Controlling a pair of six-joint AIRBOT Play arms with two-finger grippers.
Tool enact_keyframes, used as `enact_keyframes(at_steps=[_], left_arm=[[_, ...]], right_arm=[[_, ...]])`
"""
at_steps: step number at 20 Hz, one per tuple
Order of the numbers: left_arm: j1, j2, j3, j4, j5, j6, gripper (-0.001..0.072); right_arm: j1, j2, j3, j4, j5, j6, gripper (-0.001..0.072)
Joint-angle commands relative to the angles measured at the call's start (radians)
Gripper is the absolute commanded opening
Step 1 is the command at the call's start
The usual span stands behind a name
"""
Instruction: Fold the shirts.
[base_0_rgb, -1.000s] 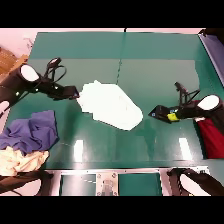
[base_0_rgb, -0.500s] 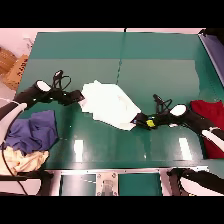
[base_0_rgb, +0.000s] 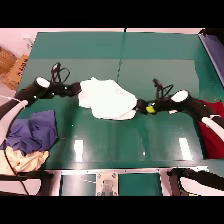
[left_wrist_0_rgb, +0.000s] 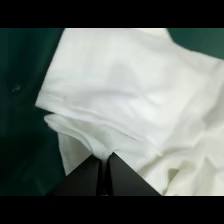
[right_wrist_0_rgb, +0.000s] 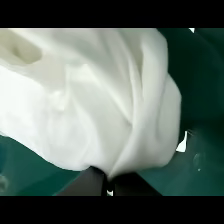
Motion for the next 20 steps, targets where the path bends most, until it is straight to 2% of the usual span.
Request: enact_keyframes(at_steps=[1, 5, 8, 11, 14, 20], left_arm=[[0.001, 0.080, 0.086, 0.050, -0.055, 0.032, 0.0023], [0.001, 0.300, 0.203, 0.134, -0.069, 0.039, 0.0024], [0.001, 0.483, 0.302, 0.135, -0.092, 0.107, 0.0024], [0.001, 0.620, 0.393, 0.141, -0.098, 0.135, 0.0024], [0.001, 0.694, 0.478, 0.140, -0.148, 0.137, 0.0024], [0.001, 0.677, 0.557, 0.189, -0.235, 0.136, 0.0024]], right_arm=[[-0.118, 0.102, 0.080, -0.035, 0.100, -0.016, 0.0015], [-0.269, 0.295, 0.208, -0.035, 0.190, -0.016, 0.0015], [-0.333, 0.441, 0.322, -0.035, 0.225, -0.016, 0.0014], [-0.360, 0.567, 0.418, -0.035, 0.224, -0.016, 0.0015], [-0.359, 0.663, 0.478, -0.035, 0.222, -0.016, 0.0015], [-0.359, 0.728, 0.493, -0.035, 0.225, -0.006, 0.0015]])
